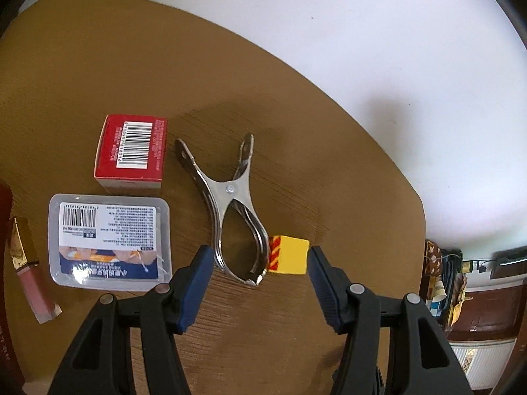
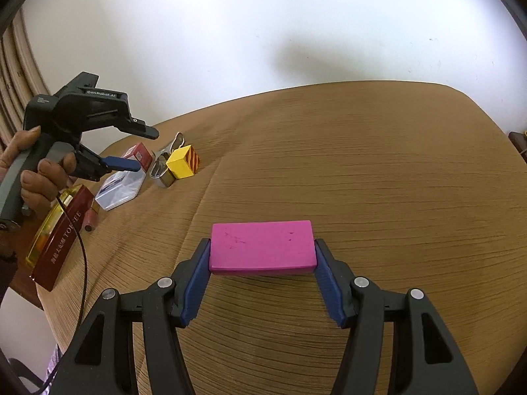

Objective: Organize rigid objects
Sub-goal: 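Grasp the silver clip with the left tool while the right tool holds the pink block, then place silver clip in tray with left tool while right tool holds pink block, then lower the pink block into the tray and open the right tool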

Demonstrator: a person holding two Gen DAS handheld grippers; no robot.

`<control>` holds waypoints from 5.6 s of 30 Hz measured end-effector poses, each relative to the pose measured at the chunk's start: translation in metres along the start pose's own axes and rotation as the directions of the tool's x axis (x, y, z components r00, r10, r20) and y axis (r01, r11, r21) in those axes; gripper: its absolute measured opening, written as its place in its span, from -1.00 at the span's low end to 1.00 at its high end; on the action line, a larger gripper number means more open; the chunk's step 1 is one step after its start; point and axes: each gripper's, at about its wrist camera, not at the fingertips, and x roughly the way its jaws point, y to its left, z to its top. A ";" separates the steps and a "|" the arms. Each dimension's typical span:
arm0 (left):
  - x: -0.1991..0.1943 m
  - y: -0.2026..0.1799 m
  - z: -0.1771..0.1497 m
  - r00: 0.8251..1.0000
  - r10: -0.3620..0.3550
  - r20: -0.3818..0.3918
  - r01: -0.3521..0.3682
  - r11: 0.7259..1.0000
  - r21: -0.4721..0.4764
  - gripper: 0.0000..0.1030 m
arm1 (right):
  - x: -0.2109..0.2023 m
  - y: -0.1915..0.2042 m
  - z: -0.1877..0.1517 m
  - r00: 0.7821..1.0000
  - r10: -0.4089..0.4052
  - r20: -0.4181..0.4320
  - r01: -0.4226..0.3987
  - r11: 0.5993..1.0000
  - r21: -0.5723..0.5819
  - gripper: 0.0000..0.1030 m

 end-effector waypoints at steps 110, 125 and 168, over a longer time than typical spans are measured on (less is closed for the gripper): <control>-0.262 0.224 -0.140 0.822 0.287 0.491 -0.247 0.958 -0.146 -0.24 | 0.005 0.042 -0.001 0.983 -0.167 -0.073 0.156 0.978 -0.139 0.12; -0.250 0.280 -0.216 0.819 0.343 0.461 -0.286 0.939 -0.191 -0.23 | 0.043 0.348 0.051 0.946 0.253 -0.201 -0.319 0.833 -0.452 0.12; -0.215 0.229 -0.223 0.845 0.344 0.410 -0.410 0.908 0.086 -0.23 | 0.014 0.156 -0.022 0.957 -0.279 0.075 0.286 0.874 -0.394 0.50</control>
